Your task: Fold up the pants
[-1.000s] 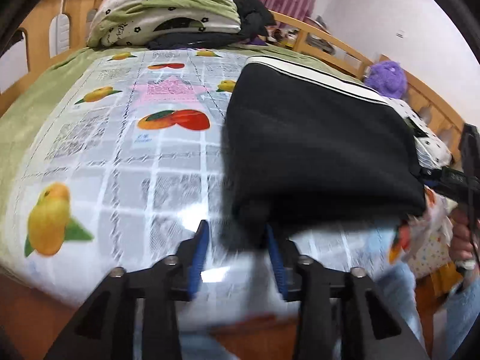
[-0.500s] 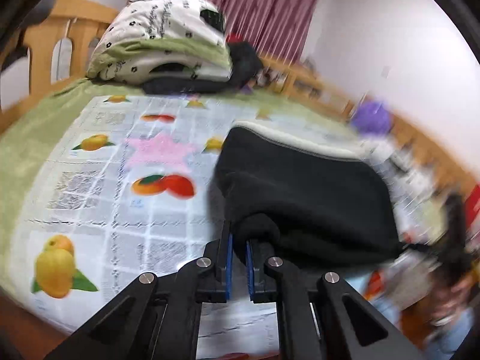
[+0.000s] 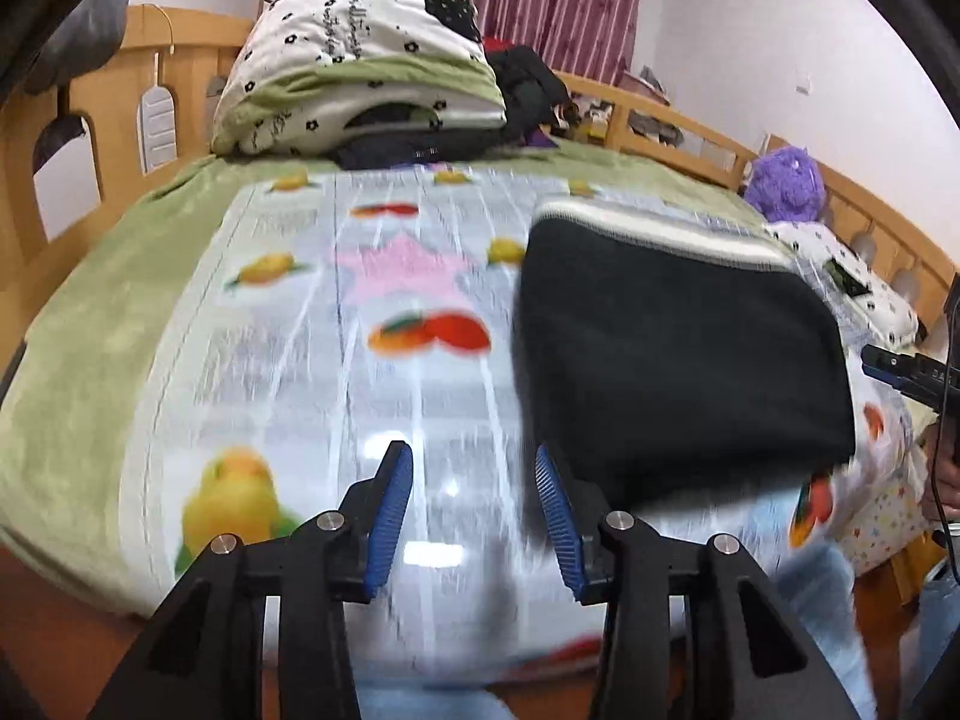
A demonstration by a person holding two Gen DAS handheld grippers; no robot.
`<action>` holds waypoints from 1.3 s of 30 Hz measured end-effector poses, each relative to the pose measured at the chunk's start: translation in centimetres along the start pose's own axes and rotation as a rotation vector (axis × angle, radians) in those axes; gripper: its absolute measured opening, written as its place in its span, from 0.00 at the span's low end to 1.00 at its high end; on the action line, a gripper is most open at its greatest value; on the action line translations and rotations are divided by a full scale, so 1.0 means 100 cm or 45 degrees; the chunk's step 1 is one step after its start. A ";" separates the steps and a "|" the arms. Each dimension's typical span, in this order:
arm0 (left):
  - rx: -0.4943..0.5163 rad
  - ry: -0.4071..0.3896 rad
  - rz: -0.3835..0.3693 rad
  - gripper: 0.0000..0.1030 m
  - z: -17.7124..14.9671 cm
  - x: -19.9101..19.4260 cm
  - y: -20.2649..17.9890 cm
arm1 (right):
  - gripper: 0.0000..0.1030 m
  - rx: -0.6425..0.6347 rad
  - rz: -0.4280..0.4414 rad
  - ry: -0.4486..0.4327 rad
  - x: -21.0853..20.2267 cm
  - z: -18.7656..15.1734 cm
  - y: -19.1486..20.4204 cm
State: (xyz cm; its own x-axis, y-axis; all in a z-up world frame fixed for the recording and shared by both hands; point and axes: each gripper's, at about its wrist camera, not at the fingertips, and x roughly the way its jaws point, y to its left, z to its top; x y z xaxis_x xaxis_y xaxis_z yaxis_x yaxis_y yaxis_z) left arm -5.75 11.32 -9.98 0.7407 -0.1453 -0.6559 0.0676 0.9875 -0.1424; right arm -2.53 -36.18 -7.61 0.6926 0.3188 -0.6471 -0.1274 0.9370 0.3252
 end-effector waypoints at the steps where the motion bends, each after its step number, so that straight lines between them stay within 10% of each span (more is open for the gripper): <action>1: -0.008 -0.009 0.000 0.39 0.010 0.004 0.000 | 0.47 0.018 0.006 -0.017 0.005 0.013 -0.001; 6: -0.077 -0.002 -0.084 0.39 0.043 0.021 -0.015 | 0.64 0.225 0.103 0.058 0.076 0.068 -0.022; 10: -0.025 0.011 -0.102 0.39 0.049 0.033 -0.031 | 0.13 0.229 0.188 0.102 0.105 0.094 -0.013; 13: 0.019 0.000 -0.105 0.39 0.045 0.033 -0.038 | 0.13 0.073 0.233 -0.176 0.059 0.095 0.007; 17: 0.023 0.048 -0.132 0.39 0.044 0.042 -0.044 | 0.23 0.020 -0.137 0.154 0.125 0.078 -0.011; 27: 0.070 0.044 -0.233 0.41 0.068 0.052 -0.066 | 0.32 -0.014 -0.006 -0.102 0.038 0.065 0.010; 32: 0.092 0.201 -0.234 0.41 0.021 0.081 -0.066 | 0.31 -0.128 -0.078 -0.013 0.076 -0.002 0.020; 39: 0.148 0.138 -0.207 0.42 0.038 0.054 -0.064 | 0.34 -0.083 -0.061 0.049 0.056 0.025 0.020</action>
State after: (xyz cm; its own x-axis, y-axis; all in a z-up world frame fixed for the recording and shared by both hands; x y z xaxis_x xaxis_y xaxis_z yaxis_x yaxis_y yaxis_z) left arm 0.38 4.45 -9.80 0.6383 -0.3025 -0.7079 0.2613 0.9501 -0.1703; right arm 2.89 -32.88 -8.89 0.6713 0.2777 -0.6873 -0.1415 0.9581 0.2489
